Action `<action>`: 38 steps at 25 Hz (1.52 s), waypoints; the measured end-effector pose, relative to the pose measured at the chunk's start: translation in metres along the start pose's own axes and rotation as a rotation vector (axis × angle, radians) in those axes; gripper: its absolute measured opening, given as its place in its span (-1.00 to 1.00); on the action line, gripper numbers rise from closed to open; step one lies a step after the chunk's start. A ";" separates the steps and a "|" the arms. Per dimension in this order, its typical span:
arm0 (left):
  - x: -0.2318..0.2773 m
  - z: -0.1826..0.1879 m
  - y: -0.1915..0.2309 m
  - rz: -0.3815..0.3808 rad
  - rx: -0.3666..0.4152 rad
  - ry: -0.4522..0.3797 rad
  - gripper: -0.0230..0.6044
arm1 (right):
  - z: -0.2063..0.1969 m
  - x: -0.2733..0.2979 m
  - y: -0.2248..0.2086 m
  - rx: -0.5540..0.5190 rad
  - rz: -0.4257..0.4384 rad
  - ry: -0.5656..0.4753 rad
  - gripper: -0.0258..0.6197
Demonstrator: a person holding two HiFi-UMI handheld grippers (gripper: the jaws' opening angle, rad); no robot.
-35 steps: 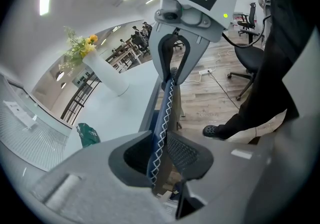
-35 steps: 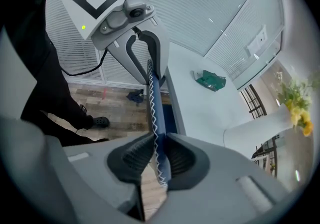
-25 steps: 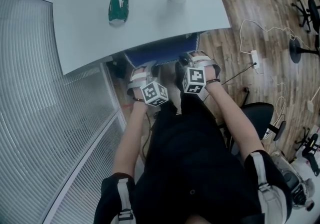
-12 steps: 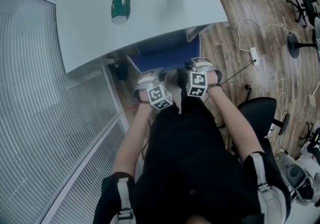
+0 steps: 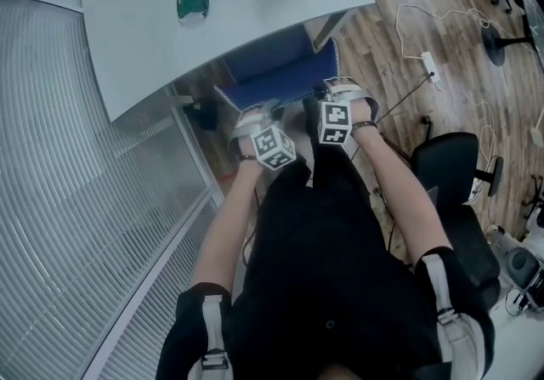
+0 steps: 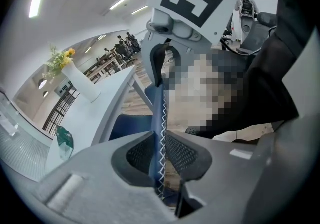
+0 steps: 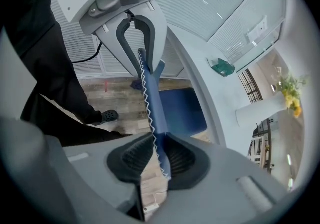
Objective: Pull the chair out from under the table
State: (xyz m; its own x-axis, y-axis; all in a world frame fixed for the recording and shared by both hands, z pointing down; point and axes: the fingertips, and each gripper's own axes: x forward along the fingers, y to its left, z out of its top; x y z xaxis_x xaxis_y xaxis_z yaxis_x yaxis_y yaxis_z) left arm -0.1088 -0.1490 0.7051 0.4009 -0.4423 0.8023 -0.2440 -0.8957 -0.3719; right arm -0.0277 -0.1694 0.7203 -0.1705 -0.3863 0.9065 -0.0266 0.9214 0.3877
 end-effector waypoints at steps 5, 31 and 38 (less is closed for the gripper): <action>-0.008 -0.004 -0.035 -0.048 -0.002 0.012 -0.70 | -0.002 -0.006 0.037 0.016 0.009 0.012 -0.67; -0.045 -0.015 -0.096 -0.088 -0.049 0.112 -0.70 | 0.011 -0.041 0.109 -0.065 0.095 -0.062 -0.71; -0.057 -0.003 -0.118 -0.086 -0.055 0.130 -0.70 | 0.003 -0.059 0.127 -0.035 0.125 -0.091 -0.70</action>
State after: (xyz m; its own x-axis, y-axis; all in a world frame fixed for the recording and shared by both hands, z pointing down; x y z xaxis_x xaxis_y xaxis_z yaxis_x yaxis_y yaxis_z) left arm -0.1059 -0.0182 0.7049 0.3057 -0.3511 0.8850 -0.2629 -0.9245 -0.2759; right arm -0.0237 -0.0297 0.7154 -0.2594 -0.2622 0.9295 0.0344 0.9593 0.2802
